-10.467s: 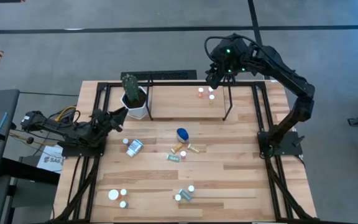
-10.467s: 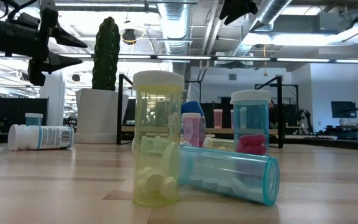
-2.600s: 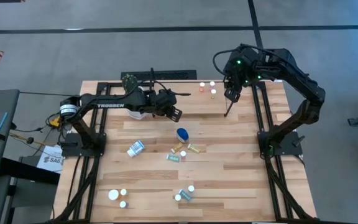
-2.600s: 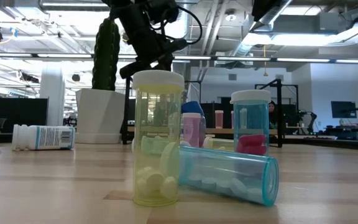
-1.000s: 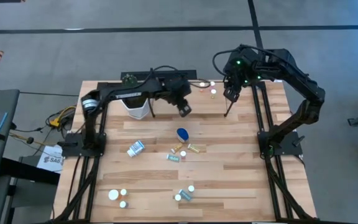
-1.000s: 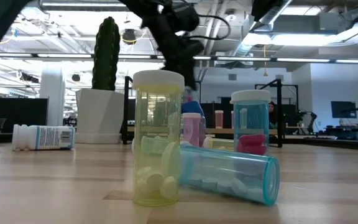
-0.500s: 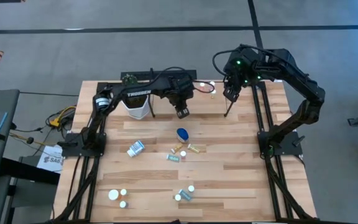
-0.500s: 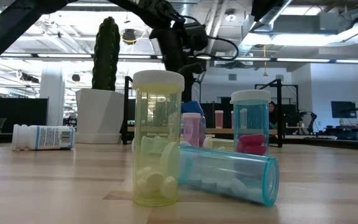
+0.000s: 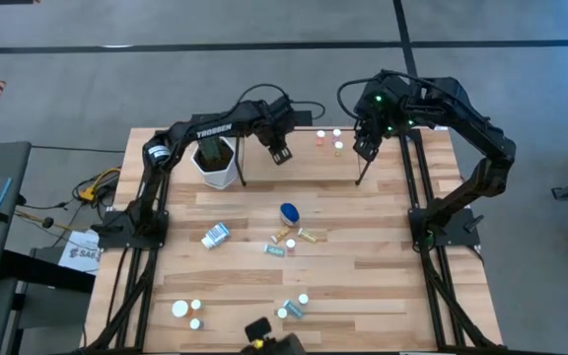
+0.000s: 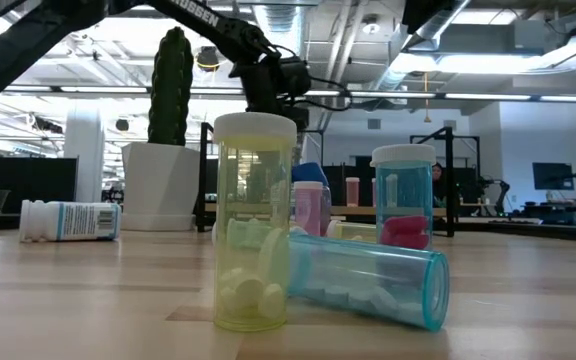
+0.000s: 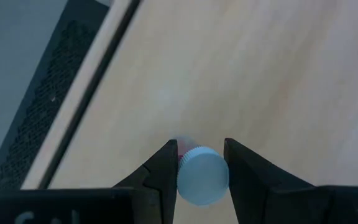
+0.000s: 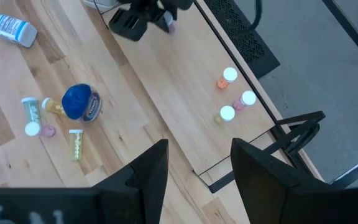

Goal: Pick and place medicine bottles onto shelf by color
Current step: Put the small blue pill bottle on the shelf

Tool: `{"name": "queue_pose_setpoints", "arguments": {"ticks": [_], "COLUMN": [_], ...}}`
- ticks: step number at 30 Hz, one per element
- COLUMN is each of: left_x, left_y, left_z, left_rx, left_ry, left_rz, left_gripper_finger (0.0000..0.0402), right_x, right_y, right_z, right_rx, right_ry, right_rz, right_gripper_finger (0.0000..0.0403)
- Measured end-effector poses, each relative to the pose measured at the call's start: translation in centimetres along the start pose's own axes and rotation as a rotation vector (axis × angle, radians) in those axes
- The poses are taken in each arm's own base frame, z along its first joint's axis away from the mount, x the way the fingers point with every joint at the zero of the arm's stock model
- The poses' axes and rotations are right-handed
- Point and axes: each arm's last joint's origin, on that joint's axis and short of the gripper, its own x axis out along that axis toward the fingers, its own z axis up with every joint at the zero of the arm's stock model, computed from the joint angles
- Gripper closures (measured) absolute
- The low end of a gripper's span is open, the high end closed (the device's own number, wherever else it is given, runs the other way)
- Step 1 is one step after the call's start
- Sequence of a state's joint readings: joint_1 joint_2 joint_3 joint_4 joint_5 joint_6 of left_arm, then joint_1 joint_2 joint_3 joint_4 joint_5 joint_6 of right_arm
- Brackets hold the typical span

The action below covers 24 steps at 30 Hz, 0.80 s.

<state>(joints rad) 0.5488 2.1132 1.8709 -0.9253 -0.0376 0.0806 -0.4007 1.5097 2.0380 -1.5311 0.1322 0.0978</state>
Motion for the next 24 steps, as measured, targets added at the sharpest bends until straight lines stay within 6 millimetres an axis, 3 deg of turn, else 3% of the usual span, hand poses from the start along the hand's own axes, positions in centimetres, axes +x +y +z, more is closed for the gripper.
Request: {"name": "queue_pose_setpoints", "arguments": {"ticks": [15, 24], "left_x": [0.1, 0.2], "left_y": [3.3, 4.0], "left_z": [-0.8, -1.7], "left_rx": [0.251, 0.307], "left_ry": [0.02, 0.075], "left_rz": [-0.088, -0.121], "left_gripper_finger": [0.0306, 0.0306], "right_x": [0.0, 0.0], "right_y": [0.0, 0.0], "right_z": [0.0, 0.0], "right_rx": [0.0, 0.001], "right_ry": [0.0, -0.003], "right_rz": [0.0, 0.0], "right_gripper_finger": [0.0207, 0.0207]}}
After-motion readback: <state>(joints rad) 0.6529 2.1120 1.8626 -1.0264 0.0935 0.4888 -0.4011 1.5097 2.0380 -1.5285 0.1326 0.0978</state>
